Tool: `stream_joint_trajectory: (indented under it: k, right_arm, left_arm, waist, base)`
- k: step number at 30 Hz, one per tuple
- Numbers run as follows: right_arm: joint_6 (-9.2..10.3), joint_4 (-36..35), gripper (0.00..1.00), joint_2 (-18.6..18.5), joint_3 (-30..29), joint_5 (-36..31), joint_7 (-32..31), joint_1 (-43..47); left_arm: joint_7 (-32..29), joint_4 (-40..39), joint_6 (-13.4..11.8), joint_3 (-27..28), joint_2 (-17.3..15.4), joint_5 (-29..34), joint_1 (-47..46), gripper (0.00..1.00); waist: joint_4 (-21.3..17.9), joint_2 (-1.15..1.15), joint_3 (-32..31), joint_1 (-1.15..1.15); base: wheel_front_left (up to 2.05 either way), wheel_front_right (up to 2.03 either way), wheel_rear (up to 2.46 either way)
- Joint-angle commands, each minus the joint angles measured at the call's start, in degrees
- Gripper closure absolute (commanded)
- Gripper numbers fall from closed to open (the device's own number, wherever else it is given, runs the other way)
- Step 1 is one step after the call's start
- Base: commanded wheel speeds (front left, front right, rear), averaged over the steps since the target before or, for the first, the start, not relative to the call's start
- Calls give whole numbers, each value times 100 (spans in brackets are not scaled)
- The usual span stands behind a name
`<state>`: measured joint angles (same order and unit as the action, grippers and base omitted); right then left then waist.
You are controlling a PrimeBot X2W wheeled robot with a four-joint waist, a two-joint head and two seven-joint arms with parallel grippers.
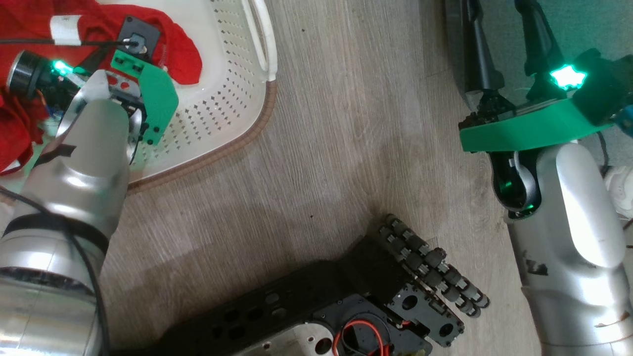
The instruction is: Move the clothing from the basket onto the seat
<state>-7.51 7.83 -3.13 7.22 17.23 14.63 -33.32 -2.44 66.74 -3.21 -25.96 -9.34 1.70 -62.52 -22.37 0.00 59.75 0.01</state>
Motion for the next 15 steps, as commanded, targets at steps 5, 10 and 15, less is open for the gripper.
stream_joint_trajectory:
  k: [5,10,15]
  right_arm:
    - [2,-171,0,24,26,80,37,337]
    - [2,-201,0,24,17,89,37,360]
    - [2,-228,0,25,16,50,37,352]
  left_arm:
    - [-69,173,-54,-107,-119,129,-66,0]
    - [-210,376,-102,-261,-160,225,-155,0]
    - [-284,492,-134,-336,-205,234,-199,0]
  waist:
    - [8,0,1,-1]
    - [27,0,9,-1]
    - [51,0,27,-1]
  base:
    - [0,0,0]
    - [0,0,0]
    - [0,0,0]
